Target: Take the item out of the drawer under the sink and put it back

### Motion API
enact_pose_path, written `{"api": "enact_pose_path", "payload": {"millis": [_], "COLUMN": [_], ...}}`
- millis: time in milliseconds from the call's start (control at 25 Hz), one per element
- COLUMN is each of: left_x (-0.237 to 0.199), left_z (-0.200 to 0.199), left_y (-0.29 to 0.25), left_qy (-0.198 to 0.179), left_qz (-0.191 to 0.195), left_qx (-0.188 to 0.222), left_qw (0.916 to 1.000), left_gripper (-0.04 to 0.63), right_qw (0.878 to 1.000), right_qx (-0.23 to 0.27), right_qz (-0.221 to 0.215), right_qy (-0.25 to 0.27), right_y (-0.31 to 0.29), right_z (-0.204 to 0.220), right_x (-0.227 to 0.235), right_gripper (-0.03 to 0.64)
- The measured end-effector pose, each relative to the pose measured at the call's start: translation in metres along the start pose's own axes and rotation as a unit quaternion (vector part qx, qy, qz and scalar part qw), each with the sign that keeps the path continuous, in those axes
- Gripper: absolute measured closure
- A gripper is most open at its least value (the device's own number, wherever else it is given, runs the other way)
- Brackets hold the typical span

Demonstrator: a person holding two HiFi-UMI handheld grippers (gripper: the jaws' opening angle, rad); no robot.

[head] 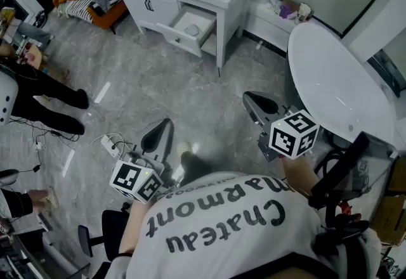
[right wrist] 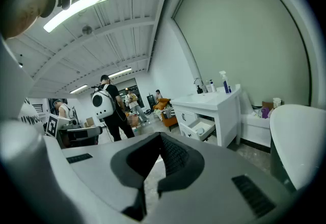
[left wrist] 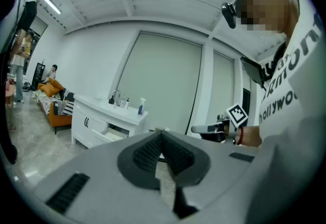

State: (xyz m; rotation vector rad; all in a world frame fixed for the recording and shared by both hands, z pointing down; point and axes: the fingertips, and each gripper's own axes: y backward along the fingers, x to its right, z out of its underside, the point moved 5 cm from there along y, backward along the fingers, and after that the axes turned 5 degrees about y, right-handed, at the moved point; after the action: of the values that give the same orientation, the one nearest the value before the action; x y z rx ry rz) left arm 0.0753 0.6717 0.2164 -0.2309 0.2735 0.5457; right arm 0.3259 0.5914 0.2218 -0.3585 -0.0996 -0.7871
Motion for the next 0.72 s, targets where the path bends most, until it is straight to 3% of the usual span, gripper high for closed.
{"api": "enact_pose_path", "payload": {"millis": [280,560,720], "left_x": [-0.017,-0.079,-0.119], "left_z": [-0.018,-0.047,-0.075], "left_y": [0.000,-0.028,-0.045], "left_qy": [-0.009,0.030,0.019], "left_qz": [-0.004,0.038,0.048], "left_qx": [0.063,0.044,0.026], "left_qw": [0.9979,0.9979,0.9983], "left_gripper": [0.598,0.598,0.598], "right_qw": [1.000,1.000,0.998], "right_qx": [-0.017,0.002,0.037], "right_qz": [0.002,0.022,0.030], "right_qy": [-0.006,-0.020,-0.032], "right_y": [-0.017,-0.065,-0.102], "right_z": [0.000,-0.027,-0.058], "right_x": [0.006,0.005,0.007], "right_gripper": [0.606,0.604,0.604]}}
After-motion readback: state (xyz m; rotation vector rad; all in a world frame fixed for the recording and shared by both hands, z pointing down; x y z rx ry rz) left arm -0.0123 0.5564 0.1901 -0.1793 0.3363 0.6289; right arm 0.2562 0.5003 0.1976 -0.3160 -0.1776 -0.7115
